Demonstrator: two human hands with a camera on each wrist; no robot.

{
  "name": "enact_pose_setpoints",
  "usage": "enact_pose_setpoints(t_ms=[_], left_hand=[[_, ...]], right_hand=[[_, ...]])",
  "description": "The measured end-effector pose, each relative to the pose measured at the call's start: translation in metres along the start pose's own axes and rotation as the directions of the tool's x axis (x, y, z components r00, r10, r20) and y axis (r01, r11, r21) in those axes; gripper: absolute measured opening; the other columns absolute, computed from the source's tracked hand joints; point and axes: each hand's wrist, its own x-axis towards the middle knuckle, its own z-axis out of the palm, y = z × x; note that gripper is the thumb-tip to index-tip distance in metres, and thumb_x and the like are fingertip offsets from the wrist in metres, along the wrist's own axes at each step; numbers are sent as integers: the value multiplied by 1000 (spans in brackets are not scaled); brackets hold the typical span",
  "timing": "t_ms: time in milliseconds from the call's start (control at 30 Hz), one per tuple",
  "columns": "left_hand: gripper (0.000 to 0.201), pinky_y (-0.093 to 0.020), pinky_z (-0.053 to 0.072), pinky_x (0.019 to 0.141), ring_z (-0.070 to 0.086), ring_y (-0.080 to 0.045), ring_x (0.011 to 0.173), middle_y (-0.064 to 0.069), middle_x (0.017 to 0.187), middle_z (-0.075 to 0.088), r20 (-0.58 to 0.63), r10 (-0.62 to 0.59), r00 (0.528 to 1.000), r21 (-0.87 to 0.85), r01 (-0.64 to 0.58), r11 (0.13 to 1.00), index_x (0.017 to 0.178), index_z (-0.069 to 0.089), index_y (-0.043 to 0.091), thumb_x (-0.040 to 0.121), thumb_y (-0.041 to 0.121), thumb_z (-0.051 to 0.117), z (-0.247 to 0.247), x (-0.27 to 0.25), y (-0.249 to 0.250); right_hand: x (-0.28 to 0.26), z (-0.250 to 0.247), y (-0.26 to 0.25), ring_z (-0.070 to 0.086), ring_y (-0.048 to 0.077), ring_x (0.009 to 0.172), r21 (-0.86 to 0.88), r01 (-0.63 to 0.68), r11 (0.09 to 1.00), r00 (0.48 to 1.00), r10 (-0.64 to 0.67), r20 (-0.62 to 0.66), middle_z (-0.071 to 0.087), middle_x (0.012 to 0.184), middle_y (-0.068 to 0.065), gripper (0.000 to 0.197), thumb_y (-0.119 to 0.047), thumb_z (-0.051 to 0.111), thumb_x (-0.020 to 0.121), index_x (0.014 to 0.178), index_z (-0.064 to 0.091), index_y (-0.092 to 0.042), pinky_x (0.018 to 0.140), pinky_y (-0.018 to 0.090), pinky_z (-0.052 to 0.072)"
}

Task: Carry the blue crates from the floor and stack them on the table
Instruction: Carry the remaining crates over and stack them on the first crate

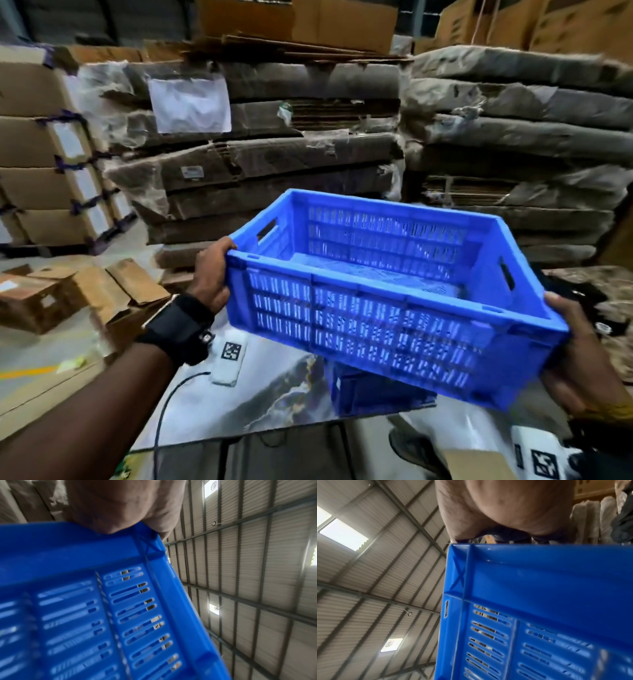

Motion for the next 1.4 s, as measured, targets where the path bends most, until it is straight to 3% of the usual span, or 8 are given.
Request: enact_pose_setpoints(t_ms=[333, 467, 667, 867, 1000, 1067, 1200, 1400], left_hand=[[82, -43, 54, 97, 62, -23, 106, -6, 126, 57, -136, 72, 988, -3, -73, 997, 143, 33, 16, 78, 45, 74, 22, 52, -11], [97, -58, 45, 109, 51, -29, 139, -5, 154, 47, 5, 15, 1000, -3, -15, 1000, 136, 37, 50, 55, 81, 79, 33, 40, -55], [128, -64, 34, 114, 34, -32, 150, -10, 166, 25, 38, 27, 999, 49, -29, 998, 141, 19, 48, 36, 81, 85, 59, 75, -51], [93, -32, 41, 75, 53, -9, 89, 3, 130, 56, 212, -24, 977, 186, -16, 982, 159, 15, 24, 87, 45, 70, 112, 17, -16], [114, -48, 39, 110, 47, -14, 137, 12, 159, 38, 209, 32, 977, 201, -75, 977, 160, -5, 37, 80, 49, 75, 127, -16, -42], [105, -50, 43, 101, 47, -14, 135, 22, 160, 28, 215, 8, 977, 201, -52, 978, 158, -4, 44, 87, 46, 73, 129, -31, -49], [66, -46, 52, 85, 62, -9, 116, 19, 140, 57, 322, -1, 947, 216, -72, 974, 149, 26, 44, 97, 33, 64, 137, -43, -56], [46, -39, 60, 62, 67, -16, 108, 13, 130, 67, 376, -11, 927, 243, -87, 966, 139, 45, 36, 97, 28, 62, 141, -14, -36]], right_hand=[[-9, 26, 11, 69, 16, 80, -111, 66, 992, 988, -80, -131, 65, 125, 11, 54, -48, 59, 81, 125, 63, -17, 66, 26, 58], [-14, 32, 14, 65, 22, 91, -18, 103, 995, 987, -104, -119, 55, 136, 19, 52, -36, 53, 89, 134, 52, -9, 73, 31, 58], [-28, 58, 20, 68, 23, 102, -96, 141, 985, 989, -135, 67, 65, 126, 5, 41, -18, 46, 93, 133, 53, -24, 79, 40, 59], [-32, 89, 42, 60, 14, 119, -233, 184, 955, 978, -155, 136, 61, 131, -13, 49, -40, 58, 88, 134, 42, -46, 100, 49, 45], [-5, 71, 34, 59, 7, 118, -244, 246, 938, 967, -254, 1, 55, 137, -16, 69, -58, 65, 79, 138, 32, -47, 96, 43, 50], [24, 56, 12, 62, -5, 105, -268, 277, 923, 941, -317, -119, 56, 130, -16, 66, -57, 58, 83, 139, 28, -41, 85, 32, 48], [105, 7, -31, 55, 21, 117, -491, 237, 838, 898, -382, -218, 52, 127, -1, 82, -76, 69, 59, 130, 33, -53, 101, 47, 43], [142, -9, -31, 53, 12, 69, -499, 137, 856, 968, -223, -118, 58, 85, -8, 34, -56, 61, 77, 105, 55, -38, 59, 26, 41]])
